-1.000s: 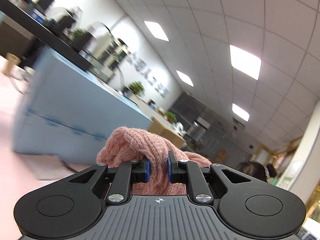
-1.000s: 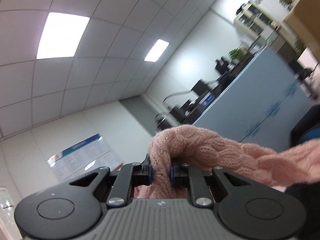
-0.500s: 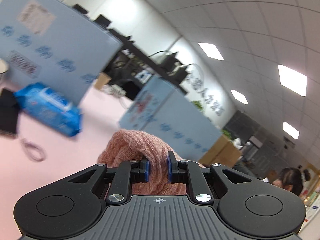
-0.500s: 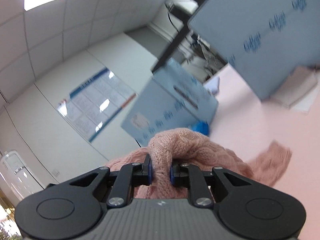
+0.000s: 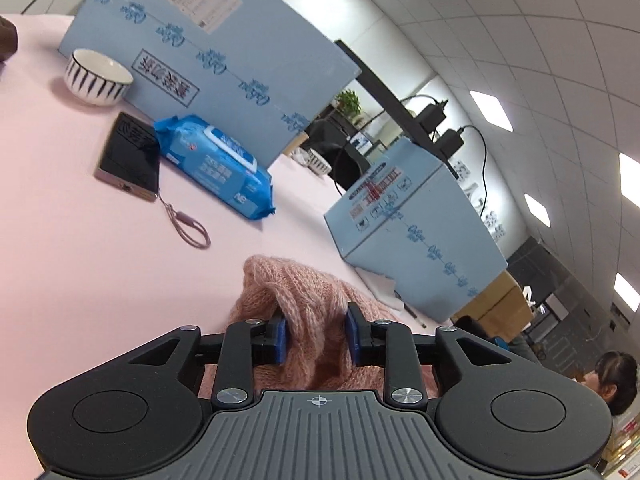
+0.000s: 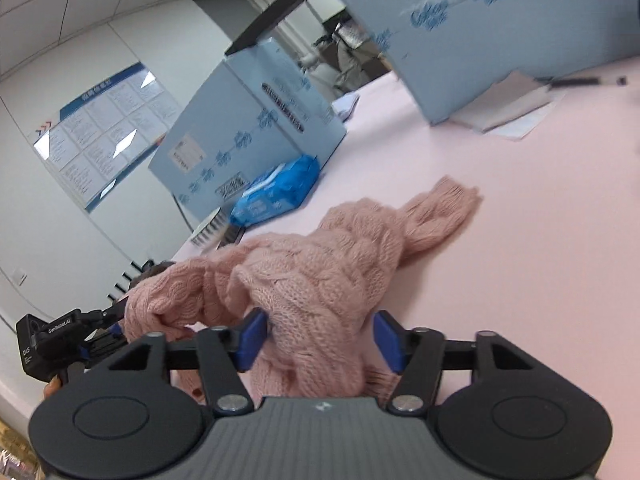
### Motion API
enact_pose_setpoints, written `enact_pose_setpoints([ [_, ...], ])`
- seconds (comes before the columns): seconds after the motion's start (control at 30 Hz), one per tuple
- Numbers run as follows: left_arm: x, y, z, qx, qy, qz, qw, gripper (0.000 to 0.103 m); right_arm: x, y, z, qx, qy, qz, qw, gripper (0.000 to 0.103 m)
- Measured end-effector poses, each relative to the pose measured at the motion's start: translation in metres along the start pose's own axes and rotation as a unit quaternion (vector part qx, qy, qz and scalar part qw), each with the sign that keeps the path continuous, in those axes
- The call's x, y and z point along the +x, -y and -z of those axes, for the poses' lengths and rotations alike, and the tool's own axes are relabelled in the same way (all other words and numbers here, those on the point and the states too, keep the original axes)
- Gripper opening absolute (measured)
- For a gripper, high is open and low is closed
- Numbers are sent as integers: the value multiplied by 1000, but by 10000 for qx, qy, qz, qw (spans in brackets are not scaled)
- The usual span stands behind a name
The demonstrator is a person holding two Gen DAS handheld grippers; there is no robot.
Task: Fold clothes
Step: 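Carry the sweater with both grippers and lower it onto the desk, then open both grippers to release the sweater on the desk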
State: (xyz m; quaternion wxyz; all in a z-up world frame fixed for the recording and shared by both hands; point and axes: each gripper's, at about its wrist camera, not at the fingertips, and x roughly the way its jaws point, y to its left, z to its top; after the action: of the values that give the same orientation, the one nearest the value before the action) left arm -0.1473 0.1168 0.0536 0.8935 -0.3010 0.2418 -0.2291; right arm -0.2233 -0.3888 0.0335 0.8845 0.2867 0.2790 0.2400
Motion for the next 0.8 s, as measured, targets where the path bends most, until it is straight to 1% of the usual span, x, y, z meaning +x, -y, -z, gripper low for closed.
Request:
enact_pose_setpoints([
  [0.03,-8,1,0,131,154,-184,9996,41,-5,2,0,5,122,35,9999,75],
  [0.1,-21,0,-3,252,384,-449,9979,44,-17,7,2,110,314,19,9994,79],
  [0.13,-27,-1,-4,261,449,-519,9973,45,-18,9,1,174,348,-31,9992,79],
  [0.2,-38,-2,-6,295,550,-609,9962,45,-21,15,3,404,418,-281,9979,80],
  [0.3,-53,0,-9,450,752,-777,9931,47,-11,18,2,583,379,-542,9961,80],
  [0.4,-63,1,-15,546,1010,-981,9885,65,2,14,3,536,242,-626,9963,80],
  [0.47,-66,0,-21,514,1120,-1077,9865,65,7,11,4,476,160,-649,9966,80],
  [0.5,-66,0,-22,491,1103,-1071,9869,65,7,9,5,440,129,-671,9967,80],
  [0.57,-66,5,-20,580,882,-853,9907,65,4,8,8,419,85,-742,9963,80],
  [0.63,-65,18,-11,832,568,-627,9929,66,0,7,11,420,7,-846,9955,80],
  [0.67,-65,25,-4,993,454,-562,9924,67,-2,7,13,440,-38,-901,9950,80],
  [0.7,-65,32,4,1167,379,-530,9910,73,-3,7,16,466,-74,-938,9945,81],
  [0.73,-65,37,10,1289,338,-521,9897,82,-4,7,18,492,-101,-960,9941,82],
  [0.8,-66,47,28,1608,330,-580,9847,91,-4,10,23,619,-121,-950,9935,83],
])
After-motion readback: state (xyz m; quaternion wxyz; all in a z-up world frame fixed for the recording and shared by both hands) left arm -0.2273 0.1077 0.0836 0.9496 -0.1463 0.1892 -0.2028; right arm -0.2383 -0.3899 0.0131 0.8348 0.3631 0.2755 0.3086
